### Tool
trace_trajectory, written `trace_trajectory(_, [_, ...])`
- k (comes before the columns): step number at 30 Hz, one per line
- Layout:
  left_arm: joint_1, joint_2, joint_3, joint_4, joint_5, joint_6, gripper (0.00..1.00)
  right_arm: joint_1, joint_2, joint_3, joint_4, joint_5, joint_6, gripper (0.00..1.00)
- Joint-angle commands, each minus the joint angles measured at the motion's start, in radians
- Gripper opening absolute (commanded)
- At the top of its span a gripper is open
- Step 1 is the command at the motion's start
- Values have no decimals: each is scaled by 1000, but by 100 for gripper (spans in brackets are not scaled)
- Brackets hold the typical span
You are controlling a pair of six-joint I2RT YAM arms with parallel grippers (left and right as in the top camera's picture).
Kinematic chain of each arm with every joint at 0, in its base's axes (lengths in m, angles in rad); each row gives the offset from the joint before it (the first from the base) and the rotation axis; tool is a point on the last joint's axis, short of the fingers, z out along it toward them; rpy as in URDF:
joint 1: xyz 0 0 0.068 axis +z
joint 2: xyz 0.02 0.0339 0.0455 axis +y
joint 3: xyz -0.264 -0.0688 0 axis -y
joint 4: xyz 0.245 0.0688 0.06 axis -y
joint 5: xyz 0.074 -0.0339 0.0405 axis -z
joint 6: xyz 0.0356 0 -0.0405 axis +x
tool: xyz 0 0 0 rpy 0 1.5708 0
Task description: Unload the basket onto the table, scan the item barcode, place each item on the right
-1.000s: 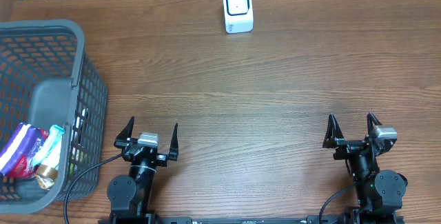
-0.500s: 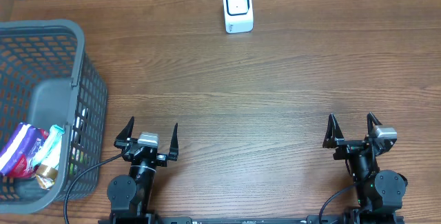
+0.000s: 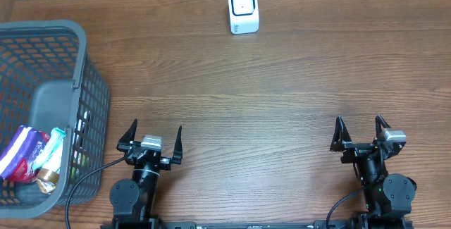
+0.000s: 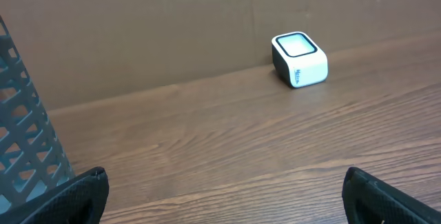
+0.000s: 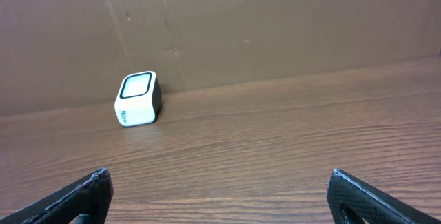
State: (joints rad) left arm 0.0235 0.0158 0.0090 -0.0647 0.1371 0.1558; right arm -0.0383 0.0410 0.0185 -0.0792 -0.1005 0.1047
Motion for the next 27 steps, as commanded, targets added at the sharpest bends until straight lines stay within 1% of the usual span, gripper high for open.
trace_trajectory(1, [-4, -11, -4, -2, -14, -22, 100, 4, -8, -11, 5, -6, 6, 100])
trace_trajectory(11, [-5, -11, -4, -2, -6, -32, 99, 4, -8, -11, 6, 1, 5, 100])
trace_trajectory(13, [-5, -11, -4, 1, -13, -57, 100, 4, -8, -10, 13, 34, -5, 100])
trace_trajectory(17, [-4, -11, 0, 41, -19, -164, 100, 4, -8, -9, 56, 54, -4, 100])
trace_trajectory(21, [-4, -10, 47, 21, -71, -210, 100, 4, -8, 27, 19, 53, -5, 100])
trace_trajectory(27, [-5, 26, 155, -46, -100, -212, 100, 4, -8, 80, -31, 33, -5, 100])
